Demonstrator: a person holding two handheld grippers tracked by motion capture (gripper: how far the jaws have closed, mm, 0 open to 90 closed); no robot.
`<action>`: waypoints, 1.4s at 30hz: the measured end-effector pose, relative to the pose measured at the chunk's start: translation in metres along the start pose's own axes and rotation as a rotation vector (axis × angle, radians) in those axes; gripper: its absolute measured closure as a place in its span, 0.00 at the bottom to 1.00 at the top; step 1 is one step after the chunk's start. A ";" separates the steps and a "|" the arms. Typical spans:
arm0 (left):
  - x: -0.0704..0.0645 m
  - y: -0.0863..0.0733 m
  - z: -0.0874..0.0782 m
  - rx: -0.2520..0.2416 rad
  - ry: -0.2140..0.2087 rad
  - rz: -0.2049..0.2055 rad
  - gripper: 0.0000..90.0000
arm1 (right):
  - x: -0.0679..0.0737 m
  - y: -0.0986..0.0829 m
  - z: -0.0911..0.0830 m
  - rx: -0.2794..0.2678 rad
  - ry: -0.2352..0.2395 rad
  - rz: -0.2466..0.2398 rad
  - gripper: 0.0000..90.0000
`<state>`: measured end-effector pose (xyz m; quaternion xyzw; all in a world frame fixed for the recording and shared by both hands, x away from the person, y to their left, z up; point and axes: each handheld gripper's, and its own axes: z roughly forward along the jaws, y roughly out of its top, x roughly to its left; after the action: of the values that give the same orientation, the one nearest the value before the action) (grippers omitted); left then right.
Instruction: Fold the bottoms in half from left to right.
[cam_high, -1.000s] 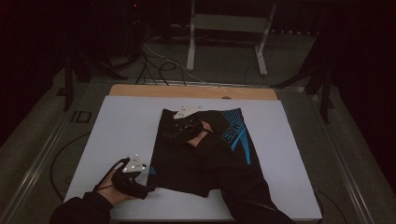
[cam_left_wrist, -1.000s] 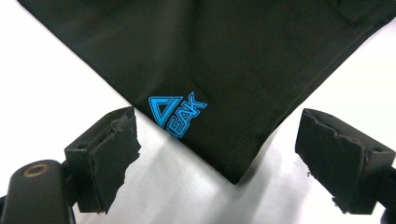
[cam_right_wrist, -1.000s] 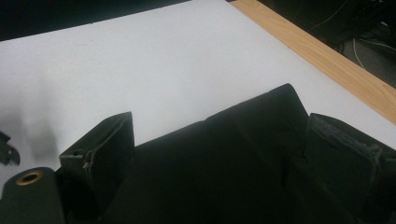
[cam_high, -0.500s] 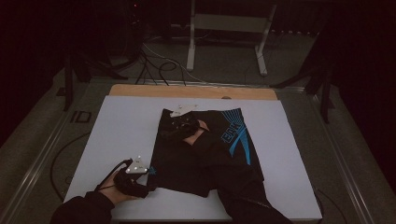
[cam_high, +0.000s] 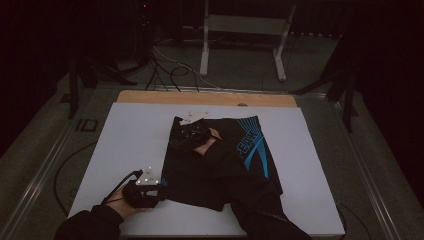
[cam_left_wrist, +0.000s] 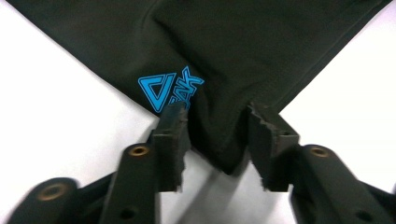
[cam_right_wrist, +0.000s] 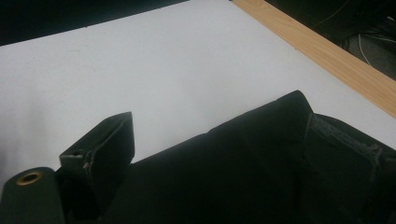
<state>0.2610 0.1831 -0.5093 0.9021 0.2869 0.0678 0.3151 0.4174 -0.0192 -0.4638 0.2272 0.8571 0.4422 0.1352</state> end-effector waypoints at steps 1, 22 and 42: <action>-0.001 0.000 0.000 -0.003 -0.004 0.004 0.72 | 0.000 0.000 0.000 -0.002 0.002 0.001 0.10; -0.009 0.015 -0.009 -0.033 0.033 0.011 0.96 | -0.003 0.003 0.012 0.002 0.000 0.034 0.11; -0.009 0.016 -0.011 -0.051 0.039 0.003 0.96 | -0.015 0.013 0.043 0.014 -0.057 0.108 0.14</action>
<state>0.2578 0.1740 -0.4901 0.8926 0.2900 0.0930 0.3324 0.4528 0.0102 -0.4773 0.2867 0.8424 0.4362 0.1339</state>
